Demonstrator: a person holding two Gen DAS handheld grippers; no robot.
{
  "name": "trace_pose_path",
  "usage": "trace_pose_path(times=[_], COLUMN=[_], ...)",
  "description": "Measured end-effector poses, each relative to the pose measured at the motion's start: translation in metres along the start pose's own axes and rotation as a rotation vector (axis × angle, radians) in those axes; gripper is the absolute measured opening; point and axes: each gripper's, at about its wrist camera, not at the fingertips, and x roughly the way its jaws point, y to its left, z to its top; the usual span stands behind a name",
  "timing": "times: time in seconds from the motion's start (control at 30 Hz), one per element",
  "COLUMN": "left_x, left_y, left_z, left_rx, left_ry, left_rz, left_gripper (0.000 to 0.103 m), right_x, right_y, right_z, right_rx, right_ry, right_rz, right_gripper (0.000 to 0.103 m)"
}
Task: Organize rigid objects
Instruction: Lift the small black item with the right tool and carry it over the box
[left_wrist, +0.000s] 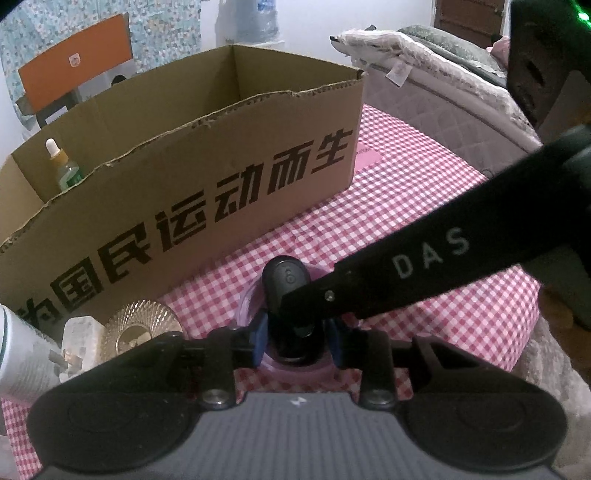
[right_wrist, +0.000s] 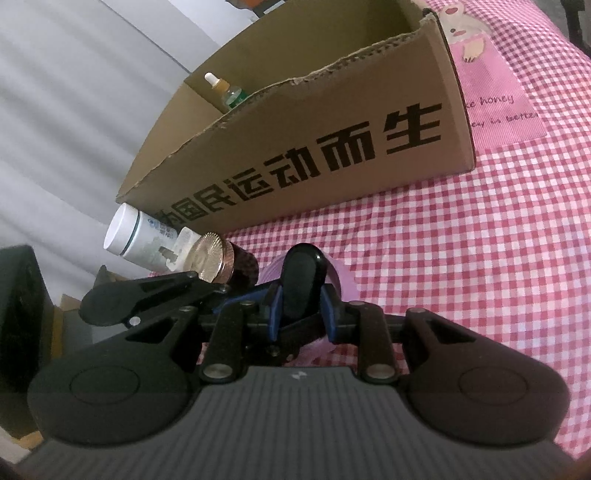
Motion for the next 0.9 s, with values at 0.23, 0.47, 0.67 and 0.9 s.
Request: trace_pose_path(times=[0.23, 0.47, 0.67, 0.9], left_x=[0.000, -0.010, -0.030, -0.071], left_y=[-0.004, -0.011, -0.015, -0.008], left_z=[-0.004, -0.009, -0.007, 0.004], left_rx=[0.023, 0.038, 0.046, 0.048], left_ry=[-0.038, -0.071, -0.114, -0.206], left_rz=[0.024, 0.025, 0.041, 0.075], left_gripper=[0.033, 0.033, 0.033, 0.033], right_x=[0.006, -0.002, -0.018, -0.049], right_y=[-0.004, -0.005, 0.002, 0.028], right_z=[-0.001, -0.006, -0.006, 0.002], right_rx=[0.033, 0.060, 0.047, -0.017], right_ry=[-0.019, -0.053, -0.086, -0.152], right_rz=[0.024, 0.043, 0.057, 0.077], right_gripper=[0.025, 0.025, 0.025, 0.025])
